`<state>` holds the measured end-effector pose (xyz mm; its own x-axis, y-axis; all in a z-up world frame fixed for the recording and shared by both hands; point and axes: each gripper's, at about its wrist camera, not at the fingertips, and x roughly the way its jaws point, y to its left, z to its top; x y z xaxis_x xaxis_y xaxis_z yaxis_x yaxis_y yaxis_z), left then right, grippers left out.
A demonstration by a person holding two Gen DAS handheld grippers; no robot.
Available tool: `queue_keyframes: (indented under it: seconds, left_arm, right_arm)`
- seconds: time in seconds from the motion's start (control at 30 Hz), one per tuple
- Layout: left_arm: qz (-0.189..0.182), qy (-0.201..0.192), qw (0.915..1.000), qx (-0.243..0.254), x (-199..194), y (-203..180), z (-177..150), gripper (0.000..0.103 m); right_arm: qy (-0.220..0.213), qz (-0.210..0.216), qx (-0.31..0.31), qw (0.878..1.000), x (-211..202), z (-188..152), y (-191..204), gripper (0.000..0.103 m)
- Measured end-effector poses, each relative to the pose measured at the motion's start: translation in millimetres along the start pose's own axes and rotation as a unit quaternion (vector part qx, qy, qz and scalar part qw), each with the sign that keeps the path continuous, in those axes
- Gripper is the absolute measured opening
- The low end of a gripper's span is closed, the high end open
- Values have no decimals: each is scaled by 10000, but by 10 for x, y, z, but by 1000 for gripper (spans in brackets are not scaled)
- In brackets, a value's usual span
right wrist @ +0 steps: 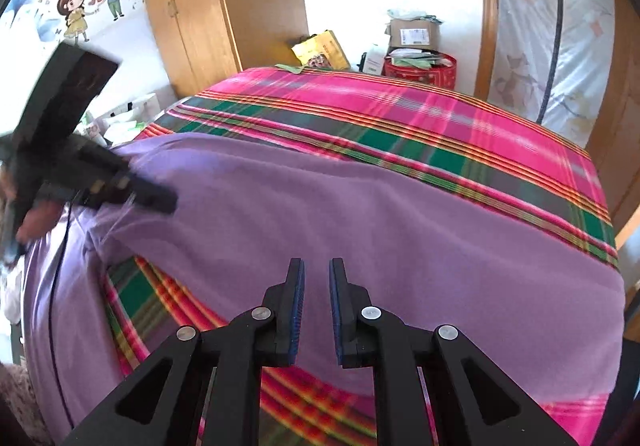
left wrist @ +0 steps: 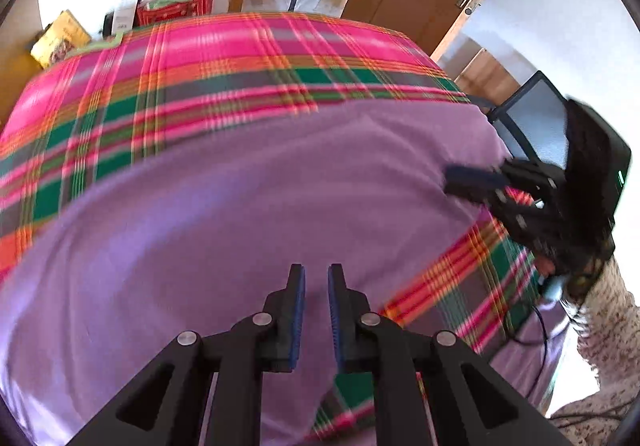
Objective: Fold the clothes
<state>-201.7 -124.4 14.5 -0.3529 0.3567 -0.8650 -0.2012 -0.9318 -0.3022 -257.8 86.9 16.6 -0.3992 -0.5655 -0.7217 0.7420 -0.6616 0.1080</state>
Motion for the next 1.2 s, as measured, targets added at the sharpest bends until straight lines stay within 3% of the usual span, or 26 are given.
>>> queue_keyframes:
  seconds: [0.17, 0.23, 0.33, 0.43, 0.57, 0.67, 0.87, 0.9, 1.0, 1.2]
  left_arm:
    - [-194, -56, 9998, 48, -25, -54, -184, 12]
    - [-380, -110, 9992, -54, -42, -20, -236, 12]
    - [-611, -103, 9977, -264, -15, 54, -275, 12]
    - [-790, -67, 9962, -350, 30, 89, -295, 12]
    - [-992, -42, 9945, -333, 79, 110, -298, 12]
    - [-1179, -13, 9919, -475, 113, 166, -303, 12]
    - [-1382, -7, 9886, -600, 142, 211, -352, 13]
    - [-1404, -9, 9882, -614, 147, 214, -355, 13]
    - [-1453, -27, 9872, -651, 151, 225, -364, 13]
    - [-1441, -70, 9872, -673, 139, 180, -419, 13]
  right_arm:
    - [-50, 178, -31, 9998, 198, 365, 78, 17]
    - [-21, 284, -168, 9995, 345, 563, 111, 34]
    - [153, 466, -410, 9980, 649, 822, 173, 34]
    - [314, 318, -554, 9975, 914, 979, 199, 35]
    - [748, 670, -697, 9925, 1215, 1070, 217, 35]
    - [917, 504, -1011, 9894, 1339, 1057, 286, 35]
    - [975, 630, -1336, 9842, 1353, 1035, 370, 38]
    - [980, 626, -1387, 9835, 1354, 1035, 386, 33]
    - [1020, 651, -1477, 9816, 1352, 1048, 433, 4]
    - [669, 121, -1344, 9886, 1381, 1171, 402, 4]
